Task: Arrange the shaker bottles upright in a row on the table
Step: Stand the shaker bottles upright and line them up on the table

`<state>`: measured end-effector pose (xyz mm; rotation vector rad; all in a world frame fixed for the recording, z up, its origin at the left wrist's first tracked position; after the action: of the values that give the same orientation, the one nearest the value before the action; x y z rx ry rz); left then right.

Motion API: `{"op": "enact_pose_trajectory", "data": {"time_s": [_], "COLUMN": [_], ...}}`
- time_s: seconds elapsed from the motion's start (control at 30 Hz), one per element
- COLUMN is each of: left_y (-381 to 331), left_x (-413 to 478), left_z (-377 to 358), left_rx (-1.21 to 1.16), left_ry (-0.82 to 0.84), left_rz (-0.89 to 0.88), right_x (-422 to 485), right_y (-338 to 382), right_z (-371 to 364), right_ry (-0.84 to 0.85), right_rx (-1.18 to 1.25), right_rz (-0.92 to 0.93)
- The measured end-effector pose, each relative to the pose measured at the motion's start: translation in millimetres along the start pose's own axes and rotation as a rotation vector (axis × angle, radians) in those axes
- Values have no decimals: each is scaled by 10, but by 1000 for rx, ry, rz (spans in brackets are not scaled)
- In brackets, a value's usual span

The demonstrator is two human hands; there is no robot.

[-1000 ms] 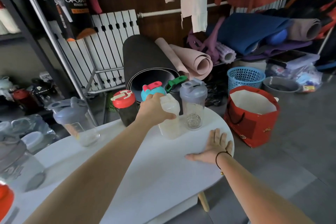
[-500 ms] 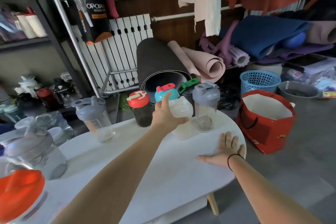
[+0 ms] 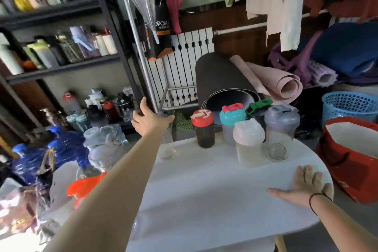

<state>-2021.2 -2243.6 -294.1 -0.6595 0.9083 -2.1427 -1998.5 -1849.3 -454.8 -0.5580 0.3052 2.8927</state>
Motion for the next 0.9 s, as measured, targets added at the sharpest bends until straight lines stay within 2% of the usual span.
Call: {"op": "enact_pose_trajectory", "data": {"time_s": [0.1, 0.2, 0.33, 0.43, 0.57, 0.73, 0.8, 0.9], "left_y": [288, 548, 831, 938, 982, 921, 827, 657], "left_x": [-103, -191, -13, 137, 149, -537, -791, -1088], "left_z": [-297, -630, -867, -922, -840, -890, -980, -1125], "left_rx": [-234, -401, -538, -540, -357, -288, -279, -310], "left_ry": [-45, -90, -50, -7, -1, 42, 94, 170], "left_rz": [148, 219, 304, 267, 179, 57, -31, -61], "right_x": [39, 91, 185, 239, 213, 114, 82, 59], "right_y": [19, 23, 6, 3, 3, 14, 21, 21], "right_z": [-8, -33, -93, -115, -96, -49, -42, -42], "right_ry": [-13, -16, -15, -17, 1, 26, 33, 21], "right_rx": [8, 24, 31, 29, 24, 22, 25, 24], "right_rz": [-23, -30, -35, -35, -36, -29, -29, -37]}}
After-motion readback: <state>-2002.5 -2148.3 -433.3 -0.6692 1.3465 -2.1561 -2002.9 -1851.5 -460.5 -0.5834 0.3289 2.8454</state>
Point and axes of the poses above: each hand's wrist, its own x-axis towards the middle knuckle, its own z-axis out of the back of the hand, y = z × x, the point moved 2 cm from there along x, towards the middle knuckle, and after that the axes turned 1 degree about z, right-handed, at the moved point
